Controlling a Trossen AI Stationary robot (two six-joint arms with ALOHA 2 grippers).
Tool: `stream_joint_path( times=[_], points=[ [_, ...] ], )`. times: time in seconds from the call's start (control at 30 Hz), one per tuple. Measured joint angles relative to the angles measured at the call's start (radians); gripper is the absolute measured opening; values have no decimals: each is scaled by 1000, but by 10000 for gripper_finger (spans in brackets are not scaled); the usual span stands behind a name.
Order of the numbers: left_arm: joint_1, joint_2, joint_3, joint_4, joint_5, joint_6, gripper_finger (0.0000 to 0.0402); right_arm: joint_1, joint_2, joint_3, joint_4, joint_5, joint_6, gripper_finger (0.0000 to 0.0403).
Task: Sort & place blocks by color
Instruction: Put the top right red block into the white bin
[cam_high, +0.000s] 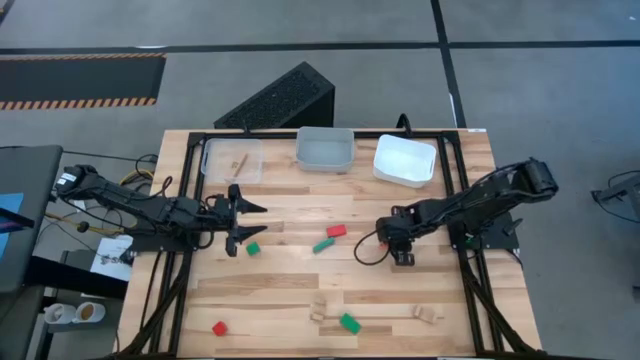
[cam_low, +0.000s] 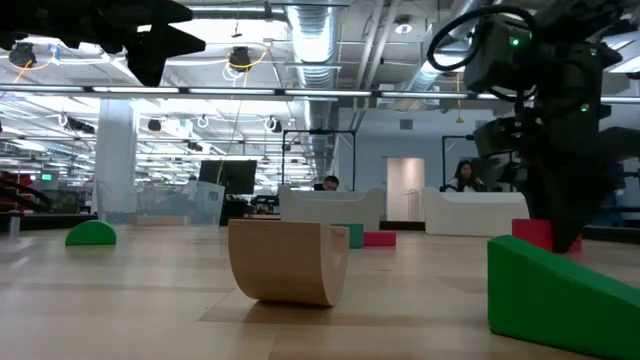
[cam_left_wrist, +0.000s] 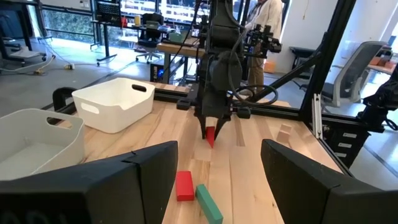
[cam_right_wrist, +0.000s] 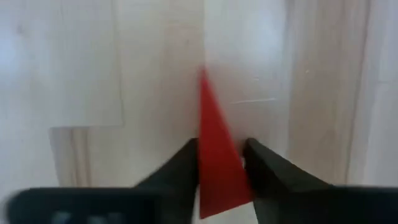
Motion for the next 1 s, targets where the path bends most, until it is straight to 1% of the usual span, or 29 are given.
stream_joint_path(
  times=[0.03, 0.1, 0.13, 0.27, 0.4, 0.47, 0.6, 0.7, 0.77, 0.83, 1.0],
  points=[
    [0, 0, 0, 0, -3, 0, 219, -9, -9, 8, -20, -1, -13, 93],
    [0, 0, 0, 0, -12, 0, 219, -36, -35, 19, -44, -5, -23, 92],
    [0, 0, 0, 0, -19, 0, 219, -51, -54, 27, -48, 10, -29, 92],
    [0, 0, 0, 0, -34, 0, 219, -146, -146, 52, -46, 121, -49, 92],
    [0, 0, 0, 0, -36, 0, 219, -307, -249, 70, -20, 277, -92, 92],
    [0, 0, 0, 0, -36, -5, 219, -416, -292, 72, 2, 316, -107, 92],
    [0, 0, 0, 0, -36, -12, 219, -657, -333, 72, 46, 288, -150, 92],
    [0, 0, 0, 0, -36, -18, 219, -802, -316, 72, 56, 203, -187, 92],
    [0, 0, 0, 0, -36, -19, 219, -867, -288, 72, 63, 155, -195, 96],
    [0, 0, 0, 0, -35, -19, 219, -907, -253, 72, 70, 151, -194, 121],
    [0, 0, 0, 0, -35, -19, 219, -954, -185, 72, 71, 161, -198, 221]
  ],
)
